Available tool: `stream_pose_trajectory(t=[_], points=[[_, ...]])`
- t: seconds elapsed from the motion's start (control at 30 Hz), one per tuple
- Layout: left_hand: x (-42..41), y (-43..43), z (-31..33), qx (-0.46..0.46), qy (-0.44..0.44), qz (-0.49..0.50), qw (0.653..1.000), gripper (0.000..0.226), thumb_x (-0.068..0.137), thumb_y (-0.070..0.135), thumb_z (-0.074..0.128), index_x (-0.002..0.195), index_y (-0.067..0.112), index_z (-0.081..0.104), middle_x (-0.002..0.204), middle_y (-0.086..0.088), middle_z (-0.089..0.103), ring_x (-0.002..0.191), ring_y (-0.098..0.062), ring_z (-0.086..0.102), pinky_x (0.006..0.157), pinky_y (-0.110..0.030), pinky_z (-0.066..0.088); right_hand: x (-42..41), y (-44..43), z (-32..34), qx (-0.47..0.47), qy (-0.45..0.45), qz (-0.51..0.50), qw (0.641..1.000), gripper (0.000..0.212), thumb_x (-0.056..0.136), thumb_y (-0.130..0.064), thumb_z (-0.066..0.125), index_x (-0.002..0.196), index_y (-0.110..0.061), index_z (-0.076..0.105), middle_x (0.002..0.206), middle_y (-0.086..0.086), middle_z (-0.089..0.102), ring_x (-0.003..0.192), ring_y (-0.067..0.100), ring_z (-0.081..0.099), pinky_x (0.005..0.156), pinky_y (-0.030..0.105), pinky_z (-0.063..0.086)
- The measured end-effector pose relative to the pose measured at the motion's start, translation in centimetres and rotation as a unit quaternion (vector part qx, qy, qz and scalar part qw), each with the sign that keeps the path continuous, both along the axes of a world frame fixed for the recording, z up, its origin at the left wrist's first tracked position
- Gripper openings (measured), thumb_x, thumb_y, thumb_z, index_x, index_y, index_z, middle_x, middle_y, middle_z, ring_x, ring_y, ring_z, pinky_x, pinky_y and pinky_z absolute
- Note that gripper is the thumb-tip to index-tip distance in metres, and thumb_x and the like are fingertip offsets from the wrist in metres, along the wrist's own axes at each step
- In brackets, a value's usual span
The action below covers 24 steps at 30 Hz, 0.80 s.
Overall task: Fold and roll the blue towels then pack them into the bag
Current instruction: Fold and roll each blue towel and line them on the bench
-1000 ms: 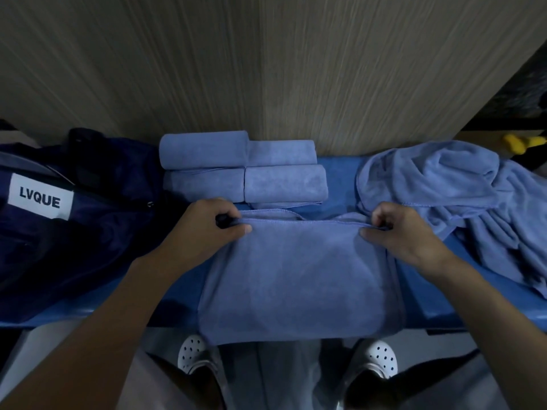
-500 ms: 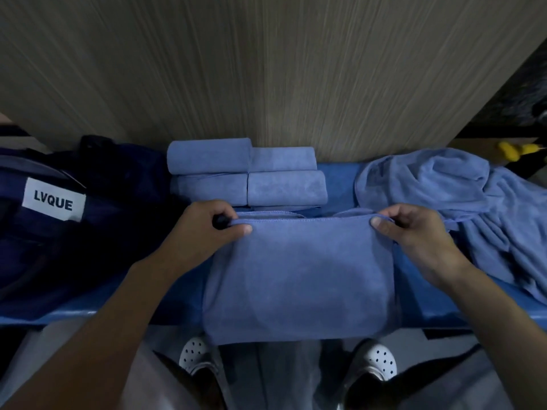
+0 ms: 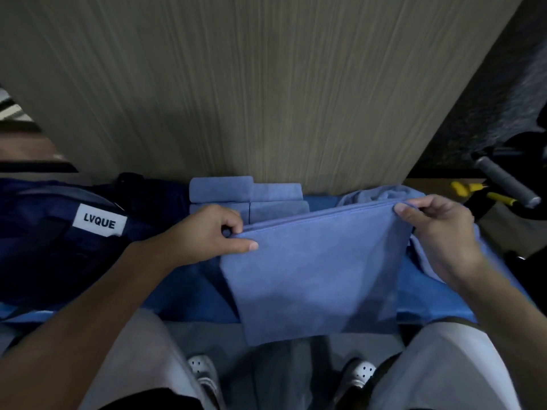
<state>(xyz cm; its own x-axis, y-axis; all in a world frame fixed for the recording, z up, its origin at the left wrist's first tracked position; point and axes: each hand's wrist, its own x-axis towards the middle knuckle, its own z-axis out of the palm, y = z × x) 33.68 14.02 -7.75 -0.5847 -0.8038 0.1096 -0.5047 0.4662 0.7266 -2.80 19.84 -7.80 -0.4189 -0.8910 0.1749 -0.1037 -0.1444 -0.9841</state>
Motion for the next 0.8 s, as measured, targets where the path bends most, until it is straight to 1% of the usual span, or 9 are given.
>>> stream_pose_trajectory(t=[0.07,0.2,0.3,0.37,0.47,0.5,0.57,0.7,0.8], points=[[-0.1,0.8,1.6,-0.02,-0.022,-0.003,1.0,0.038,0.068,0.057,0.073,0.055,0.026,0.053,0.062,0.011,0.048,0.06,-0.004,0.044,0.059,-0.022,0.036,0.0,0.7,1.5,-0.021,0.005,-0.016,1.0,0.019,0.084,-0.006,0.071,0.071,-0.017,0.064,0.066,-0.006,0.067,0.07,0.009,0.06,0.065,0.021,0.051],[0.2,2.2,4.2,-0.065,-0.038,0.0,0.997,0.027,0.079,0.032,0.08,0.063,0.028,0.058,0.072,0.009,0.056,0.07,-0.016,0.056,0.069,-0.034,0.046,-0.3,2.1,3.9,-0.044,0.012,-0.029,0.999,0.016,0.084,-0.005,0.071,0.073,-0.015,0.063,0.062,-0.011,0.068,0.065,0.004,0.06,0.064,0.018,0.052],[0.5,3.0,5.6,-0.103,-0.059,-0.009,0.993,0.027,0.082,0.035,0.077,0.064,0.029,0.058,0.074,0.008,0.057,0.072,-0.015,0.058,0.069,-0.031,0.046,-0.5,3.1,5.3,-0.055,0.016,-0.023,0.998,0.013,0.082,-0.008,0.073,0.074,-0.014,0.064,0.063,-0.009,0.069,0.065,0.006,0.06,0.065,0.023,0.051],[0.4,3.4,6.4,-0.15,-0.061,-0.01,0.987,0.034,0.081,0.047,0.071,0.061,0.024,0.057,0.071,0.007,0.055,0.066,-0.012,0.054,0.064,-0.027,0.043,-0.4,3.7,6.2,-0.063,0.005,-0.021,0.998,0.015,0.073,-0.022,0.08,0.074,-0.016,0.066,0.065,-0.007,0.069,0.07,0.011,0.06,0.069,0.029,0.049],[0.1,4.0,7.7,-0.207,-0.038,-0.004,0.978,0.043,0.081,0.047,0.064,0.057,0.013,0.054,0.065,0.005,0.051,0.059,-0.011,0.049,0.058,-0.025,0.037,-0.6,4.2,7.4,-0.069,-0.001,-0.028,0.997,0.051,0.044,-0.058,0.084,0.072,-0.018,0.069,0.07,-0.002,0.069,0.075,0.016,0.061,0.07,0.03,0.051],[0.1,4.1,8.0,-0.223,-0.029,-0.006,0.974,0.045,0.082,0.047,0.062,0.056,0.012,0.052,0.064,0.003,0.05,0.058,-0.012,0.048,0.057,-0.025,0.037,-0.7,4.3,7.6,-0.073,-0.003,-0.027,0.997,0.057,0.038,-0.063,0.084,0.071,-0.019,0.07,0.071,-0.001,0.069,0.075,0.016,0.061,0.07,0.03,0.051],[0.0,4.3,8.6,-0.249,-0.023,-0.009,0.968,0.051,0.085,0.048,0.058,0.055,0.008,0.049,0.063,0.0,0.049,0.057,-0.014,0.048,0.057,-0.028,0.037,-0.8,4.3,8.1,-0.077,-0.005,-0.025,0.997,0.057,0.035,-0.065,0.084,0.069,-0.021,0.071,0.072,0.002,0.068,0.076,0.02,0.06,0.071,0.032,0.05],[-0.1,4.3,9.1,-0.224,0.006,0.013,0.974,0.045,0.086,0.044,0.06,0.059,0.01,0.053,0.069,-0.002,0.053,0.062,-0.015,0.05,0.06,-0.024,0.038,-0.9,4.4,8.7,-0.077,-0.015,-0.019,0.997,0.046,0.046,-0.054,0.082,0.072,-0.018,0.07,0.078,0.01,0.066,0.08,0.023,0.058,0.077,0.039,0.049],[-0.2,4.6,9.3,-0.182,0.038,0.031,0.982,0.037,0.085,0.05,0.052,0.068,0.017,0.057,0.073,0.001,0.055,0.064,-0.012,0.049,0.063,-0.022,0.038,-1.4,4.6,8.6,-0.08,-0.015,-0.006,0.997,0.058,0.04,-0.068,0.081,0.075,-0.022,0.074,0.078,0.004,0.069,0.08,0.021,0.06,0.079,0.038,0.051]])
